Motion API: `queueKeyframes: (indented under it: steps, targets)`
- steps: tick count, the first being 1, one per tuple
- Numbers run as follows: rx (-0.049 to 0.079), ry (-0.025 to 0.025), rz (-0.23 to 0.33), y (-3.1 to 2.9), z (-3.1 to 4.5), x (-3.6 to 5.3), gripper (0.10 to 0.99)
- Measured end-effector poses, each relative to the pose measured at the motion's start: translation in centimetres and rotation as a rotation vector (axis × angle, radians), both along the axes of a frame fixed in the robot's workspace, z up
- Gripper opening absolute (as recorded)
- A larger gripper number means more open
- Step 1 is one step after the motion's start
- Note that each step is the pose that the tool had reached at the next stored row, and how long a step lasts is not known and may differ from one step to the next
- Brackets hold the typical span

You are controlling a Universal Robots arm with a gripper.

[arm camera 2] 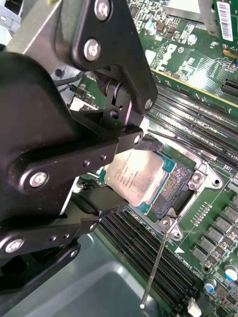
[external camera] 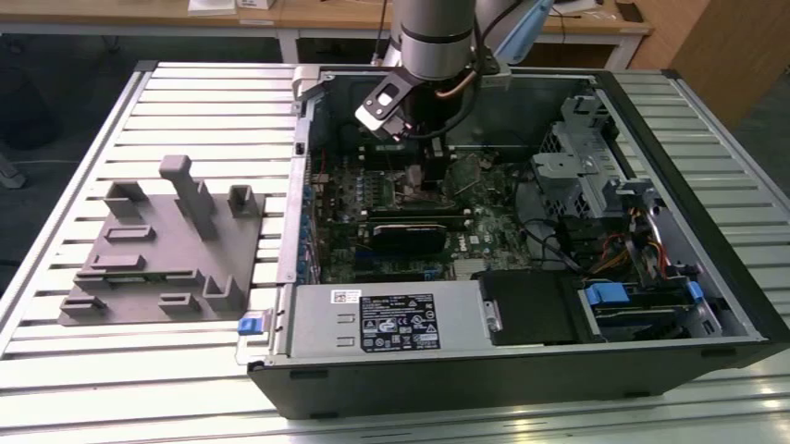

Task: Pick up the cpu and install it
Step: 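Place the cpu into insertion slot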

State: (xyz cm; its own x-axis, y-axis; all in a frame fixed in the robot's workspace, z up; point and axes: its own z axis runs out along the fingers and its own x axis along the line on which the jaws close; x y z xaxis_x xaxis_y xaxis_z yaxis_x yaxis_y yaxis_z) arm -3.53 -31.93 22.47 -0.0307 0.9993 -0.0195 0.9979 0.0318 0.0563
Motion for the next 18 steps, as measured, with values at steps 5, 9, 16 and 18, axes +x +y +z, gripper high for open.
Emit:
queueKeyframes:
  steps: [5,9,16,18]
  targets:
    - [0.000,0.0000,-0.001,0.09,-0.62,-0.01,0.537]
    - [0.000,-0.0001,-0.001,0.16,-0.94,-0.02,0.537]
    - [0.000,0.0000,-0.006,0.16,-1.53,-0.30,0.537]
    - [0.000,0.0000,-0.010,0.17,-1.72,-0.34,0.537]
